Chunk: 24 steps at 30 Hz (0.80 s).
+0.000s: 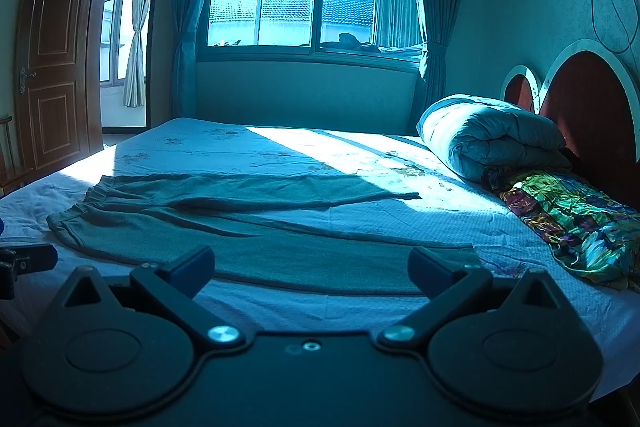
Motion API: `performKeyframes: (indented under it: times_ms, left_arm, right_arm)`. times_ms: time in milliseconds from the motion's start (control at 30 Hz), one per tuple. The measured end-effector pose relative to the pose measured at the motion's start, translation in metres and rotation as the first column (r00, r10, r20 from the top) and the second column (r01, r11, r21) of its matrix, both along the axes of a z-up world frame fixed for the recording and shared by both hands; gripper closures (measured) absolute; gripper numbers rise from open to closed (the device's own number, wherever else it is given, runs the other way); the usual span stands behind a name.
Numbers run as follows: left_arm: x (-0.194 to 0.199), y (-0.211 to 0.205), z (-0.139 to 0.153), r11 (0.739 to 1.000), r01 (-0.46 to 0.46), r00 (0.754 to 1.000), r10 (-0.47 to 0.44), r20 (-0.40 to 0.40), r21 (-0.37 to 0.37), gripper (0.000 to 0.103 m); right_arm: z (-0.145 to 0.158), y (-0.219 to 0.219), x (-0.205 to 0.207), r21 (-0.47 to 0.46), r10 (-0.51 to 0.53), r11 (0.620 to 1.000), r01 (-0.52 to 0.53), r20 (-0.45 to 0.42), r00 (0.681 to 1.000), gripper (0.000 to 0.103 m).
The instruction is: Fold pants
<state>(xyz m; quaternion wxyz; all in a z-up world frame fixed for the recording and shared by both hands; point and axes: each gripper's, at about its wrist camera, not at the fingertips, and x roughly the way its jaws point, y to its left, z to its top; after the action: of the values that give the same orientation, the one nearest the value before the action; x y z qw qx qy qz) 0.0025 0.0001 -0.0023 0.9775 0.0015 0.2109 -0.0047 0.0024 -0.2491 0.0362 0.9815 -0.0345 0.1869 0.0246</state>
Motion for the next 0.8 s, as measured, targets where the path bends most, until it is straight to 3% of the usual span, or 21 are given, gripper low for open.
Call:
performKeyframes:
  times_ms: [633,800]
  left_arm:
    - [0.0038,0.0011,0.0013,1.000,-0.008,1.000,0.008,-0.021,-0.005,0.000]
    - [0.0086,0.0074,0.0028,0.997,-0.073,0.997,0.073,-0.021,-0.004,0.000]
  right_arm:
    - [-0.0013,-0.0010,0.0001,-0.007,0.010,1.000,-0.010,-0.006,1.000,0.006]
    - [0.0033,-0.0037,0.0009,0.006,0.050,0.999,-0.050,0.009,0.999,0.006]
